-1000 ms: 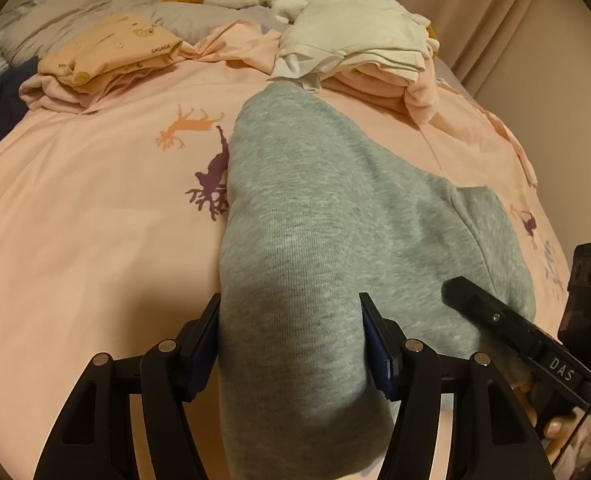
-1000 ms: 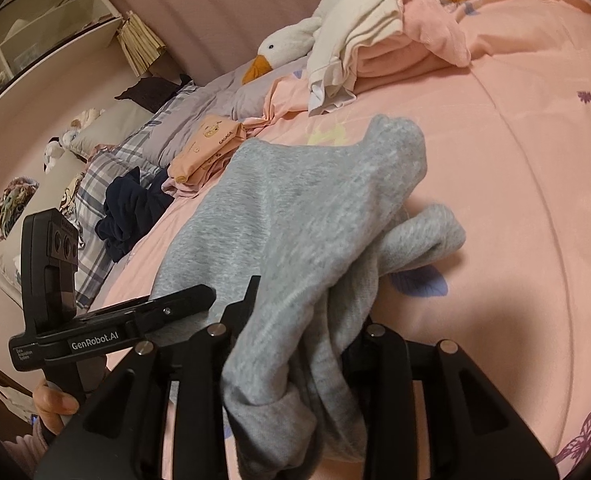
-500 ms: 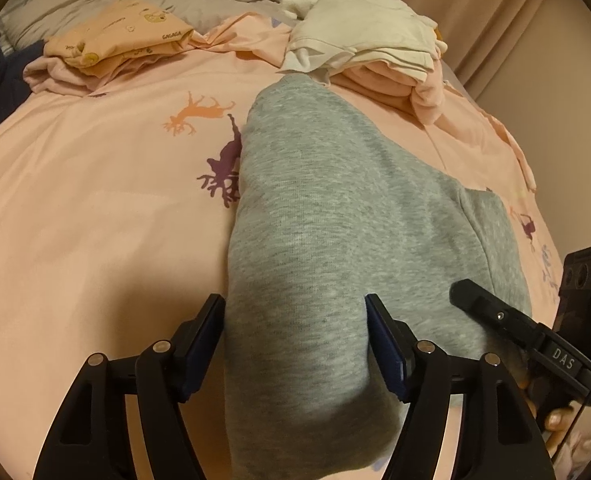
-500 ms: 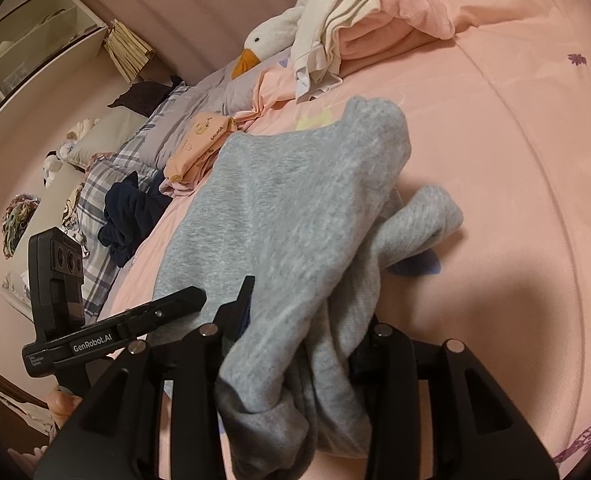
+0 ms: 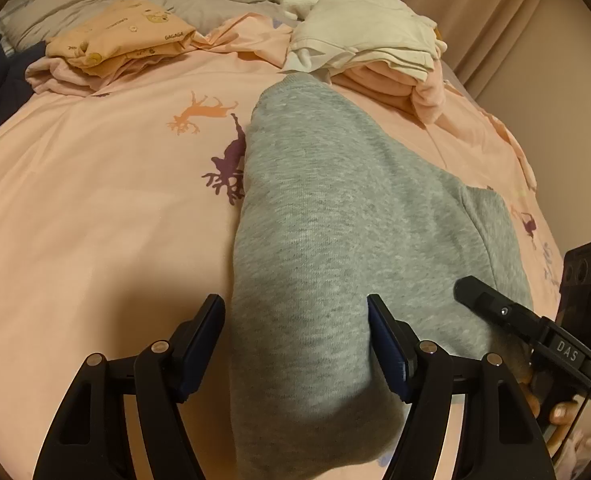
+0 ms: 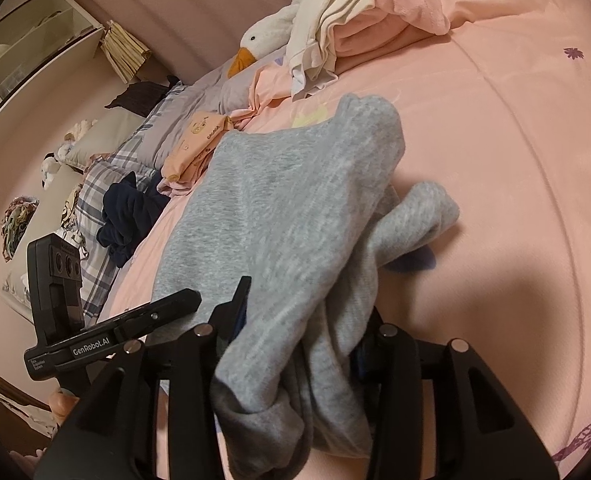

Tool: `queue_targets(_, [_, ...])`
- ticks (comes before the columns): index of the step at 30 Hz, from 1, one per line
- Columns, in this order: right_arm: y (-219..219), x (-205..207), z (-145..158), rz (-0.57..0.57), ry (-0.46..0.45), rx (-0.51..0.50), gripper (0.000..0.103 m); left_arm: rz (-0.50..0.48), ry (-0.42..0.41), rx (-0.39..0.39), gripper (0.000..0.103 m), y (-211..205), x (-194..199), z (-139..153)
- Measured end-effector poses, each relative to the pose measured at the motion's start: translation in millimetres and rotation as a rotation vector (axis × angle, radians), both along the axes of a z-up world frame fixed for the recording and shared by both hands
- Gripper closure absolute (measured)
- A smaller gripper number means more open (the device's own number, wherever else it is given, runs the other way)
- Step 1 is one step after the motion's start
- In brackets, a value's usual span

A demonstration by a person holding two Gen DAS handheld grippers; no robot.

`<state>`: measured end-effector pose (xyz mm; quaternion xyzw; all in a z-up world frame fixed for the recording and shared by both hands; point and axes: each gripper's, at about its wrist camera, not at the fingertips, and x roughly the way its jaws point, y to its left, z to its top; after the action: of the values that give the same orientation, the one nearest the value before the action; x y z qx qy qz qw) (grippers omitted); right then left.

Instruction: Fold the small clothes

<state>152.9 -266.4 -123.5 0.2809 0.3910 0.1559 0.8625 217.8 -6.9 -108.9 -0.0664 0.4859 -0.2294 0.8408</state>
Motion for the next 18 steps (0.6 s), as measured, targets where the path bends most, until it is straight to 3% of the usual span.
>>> queue_targets(18, [-3.5, -2.3, -0.9, -0.023, 0.017, 0.022, 0.057, 0.008, -0.001, 0.0, 0.026, 10.0, -4.4, -0.5])
